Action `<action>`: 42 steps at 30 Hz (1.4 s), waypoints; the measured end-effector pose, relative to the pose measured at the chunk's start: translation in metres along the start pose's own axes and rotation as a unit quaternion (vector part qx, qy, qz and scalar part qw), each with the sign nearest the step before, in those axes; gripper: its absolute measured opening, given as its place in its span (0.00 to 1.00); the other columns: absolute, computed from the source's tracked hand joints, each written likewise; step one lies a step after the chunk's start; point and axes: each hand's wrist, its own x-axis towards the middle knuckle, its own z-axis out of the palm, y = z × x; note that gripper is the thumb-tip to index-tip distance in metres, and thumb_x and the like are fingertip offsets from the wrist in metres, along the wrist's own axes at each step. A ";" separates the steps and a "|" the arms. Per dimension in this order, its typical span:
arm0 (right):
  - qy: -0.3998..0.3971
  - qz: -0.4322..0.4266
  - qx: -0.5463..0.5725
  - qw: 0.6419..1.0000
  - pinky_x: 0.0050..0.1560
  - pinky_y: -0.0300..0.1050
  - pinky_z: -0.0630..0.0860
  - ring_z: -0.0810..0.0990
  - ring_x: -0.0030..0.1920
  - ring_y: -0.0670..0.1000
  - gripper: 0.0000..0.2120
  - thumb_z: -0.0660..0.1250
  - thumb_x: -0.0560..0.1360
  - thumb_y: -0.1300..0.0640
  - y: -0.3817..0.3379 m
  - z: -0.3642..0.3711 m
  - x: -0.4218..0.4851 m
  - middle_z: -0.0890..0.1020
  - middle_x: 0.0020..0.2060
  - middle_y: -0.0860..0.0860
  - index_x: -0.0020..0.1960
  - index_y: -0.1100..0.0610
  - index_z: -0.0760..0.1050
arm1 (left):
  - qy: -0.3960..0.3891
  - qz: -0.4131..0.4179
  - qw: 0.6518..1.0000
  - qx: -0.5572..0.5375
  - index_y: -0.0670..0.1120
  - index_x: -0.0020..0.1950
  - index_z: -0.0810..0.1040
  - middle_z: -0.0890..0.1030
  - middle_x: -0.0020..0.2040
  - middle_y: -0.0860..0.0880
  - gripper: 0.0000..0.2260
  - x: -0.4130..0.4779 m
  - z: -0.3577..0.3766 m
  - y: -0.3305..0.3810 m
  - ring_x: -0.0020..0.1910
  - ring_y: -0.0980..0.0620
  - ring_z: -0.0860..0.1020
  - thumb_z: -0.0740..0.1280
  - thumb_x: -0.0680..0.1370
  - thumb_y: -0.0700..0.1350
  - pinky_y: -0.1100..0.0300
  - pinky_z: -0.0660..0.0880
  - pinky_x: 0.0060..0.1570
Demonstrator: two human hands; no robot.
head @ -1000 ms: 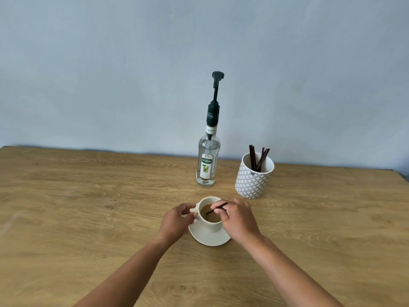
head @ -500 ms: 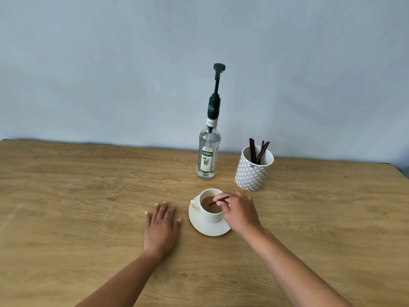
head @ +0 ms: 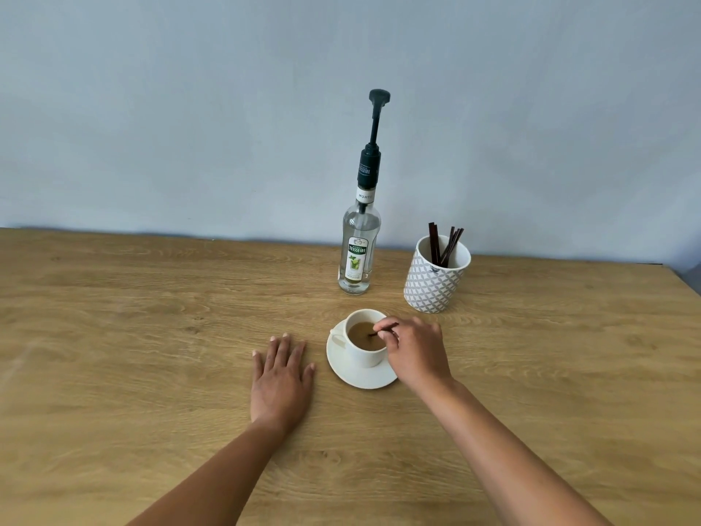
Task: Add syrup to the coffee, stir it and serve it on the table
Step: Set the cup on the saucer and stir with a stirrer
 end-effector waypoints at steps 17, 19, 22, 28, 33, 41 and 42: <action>0.094 0.062 0.112 0.987 0.54 0.58 0.76 0.82 0.45 0.52 0.06 0.69 0.74 0.60 0.005 -0.027 -0.027 0.85 0.43 0.47 0.48 0.51 0.82 | -0.020 0.032 0.999 0.018 0.53 0.81 0.55 0.52 0.83 0.50 0.27 -0.012 -0.001 0.002 0.82 0.50 0.45 0.47 0.83 0.59 0.45 0.41 0.80; 0.111 0.063 0.120 0.985 0.54 0.58 0.76 0.82 0.45 0.52 0.07 0.69 0.74 0.61 0.003 -0.028 -0.030 0.85 0.43 0.47 0.49 0.51 0.82 | -0.024 0.041 0.999 0.019 0.53 0.81 0.55 0.52 0.83 0.49 0.27 -0.016 0.000 0.002 0.82 0.50 0.45 0.47 0.83 0.59 0.45 0.40 0.80; 0.129 0.064 0.121 0.982 0.53 0.58 0.76 0.82 0.45 0.51 0.07 0.69 0.74 0.61 0.000 -0.029 -0.033 0.85 0.43 0.45 0.48 0.50 0.82 | -0.032 0.055 0.998 0.020 0.52 0.82 0.54 0.51 0.83 0.49 0.27 -0.020 0.000 0.001 0.82 0.50 0.44 0.46 0.83 0.59 0.45 0.39 0.79; 0.133 0.150 0.173 0.964 0.44 0.42 0.76 0.82 0.43 0.44 0.07 0.69 0.74 0.56 0.002 -0.027 -0.038 0.85 0.39 0.42 0.46 0.45 0.81 | -0.023 0.071 0.997 -0.022 0.50 0.80 0.59 0.56 0.82 0.48 0.26 -0.027 0.001 0.002 0.82 0.48 0.48 0.52 0.83 0.57 0.47 0.41 0.80; 0.130 0.193 0.209 0.950 0.44 0.41 0.76 0.82 0.43 0.43 0.07 0.68 0.74 0.56 0.002 -0.027 -0.044 0.85 0.39 0.43 0.45 0.44 0.81 | -0.013 0.075 0.995 -0.067 0.46 0.79 0.63 0.62 0.80 0.46 0.26 -0.035 0.003 0.008 0.81 0.47 0.54 0.58 0.82 0.54 0.48 0.46 0.80; 0.215 0.269 0.413 0.843 0.38 0.39 0.75 0.84 0.38 0.45 0.07 0.67 0.75 0.59 0.010 -0.052 -0.057 0.86 0.37 0.46 0.45 0.49 0.81 | -0.012 0.115 0.988 -0.101 0.46 0.77 0.67 0.67 0.78 0.47 0.25 -0.055 0.006 0.025 0.80 0.47 0.58 0.62 0.81 0.50 0.48 0.47 0.80; 0.227 0.285 0.447 0.817 0.36 0.37 0.74 0.84 0.37 0.45 0.06 0.67 0.75 0.59 0.013 -0.056 -0.061 0.87 0.37 0.48 0.46 0.50 0.81 | -0.007 0.127 0.986 -0.107 0.46 0.76 0.69 0.69 0.76 0.46 0.24 -0.059 0.006 0.028 0.79 0.46 0.61 0.63 0.81 0.50 0.47 0.48 0.80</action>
